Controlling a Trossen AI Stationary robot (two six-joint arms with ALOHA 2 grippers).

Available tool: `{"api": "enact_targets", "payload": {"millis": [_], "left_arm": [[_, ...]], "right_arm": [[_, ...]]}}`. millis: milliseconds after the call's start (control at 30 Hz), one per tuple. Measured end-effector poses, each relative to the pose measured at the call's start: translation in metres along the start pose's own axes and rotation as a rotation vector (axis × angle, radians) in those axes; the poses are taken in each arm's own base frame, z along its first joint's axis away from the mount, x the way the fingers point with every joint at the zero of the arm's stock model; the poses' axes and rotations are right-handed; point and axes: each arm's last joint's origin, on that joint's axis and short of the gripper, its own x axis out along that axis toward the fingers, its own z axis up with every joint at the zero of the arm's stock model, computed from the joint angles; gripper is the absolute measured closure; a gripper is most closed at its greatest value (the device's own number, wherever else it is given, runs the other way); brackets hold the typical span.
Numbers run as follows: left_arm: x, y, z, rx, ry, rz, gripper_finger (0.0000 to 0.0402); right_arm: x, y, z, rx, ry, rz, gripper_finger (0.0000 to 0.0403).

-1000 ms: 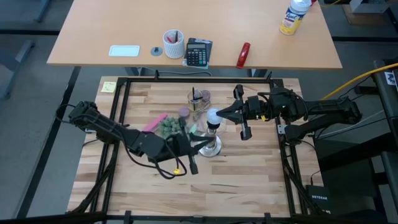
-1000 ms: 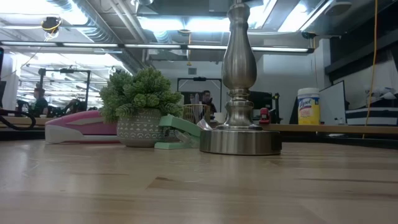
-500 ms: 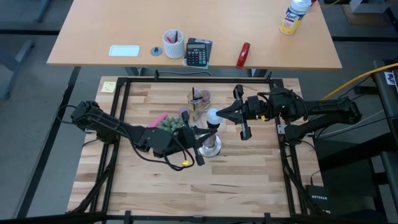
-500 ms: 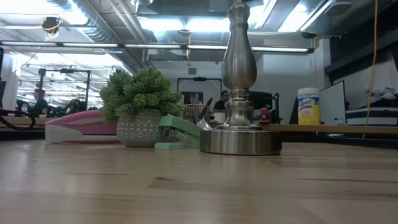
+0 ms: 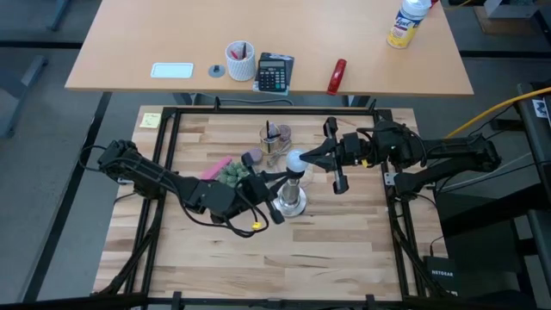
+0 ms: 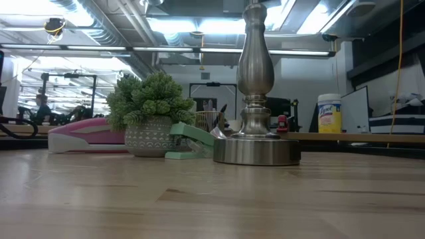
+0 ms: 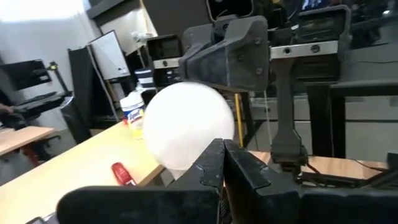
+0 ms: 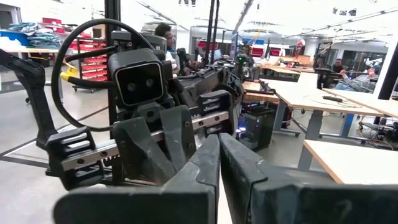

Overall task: Screw lightbulb
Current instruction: Insert the lightbulb into the lamp

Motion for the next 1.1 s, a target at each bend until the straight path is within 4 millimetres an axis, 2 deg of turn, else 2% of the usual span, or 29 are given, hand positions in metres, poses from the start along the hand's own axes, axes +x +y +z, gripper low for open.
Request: {"api": "enact_targets", "payload": {"millis": [933,1100], "left_arm": [[0.0008,0.0079,-0.0024,0.042,0.07,0.236,0.04],[-0.0029,0.0062,0.0011,0.05,0.058,0.235,0.04]], "right_arm": [[0.0001,0.0014,0.0,0.008,-0.003,0.048,0.0386],[0.0001,0.0014,0.0,0.008,-0.003,0.047,0.0386]]}}
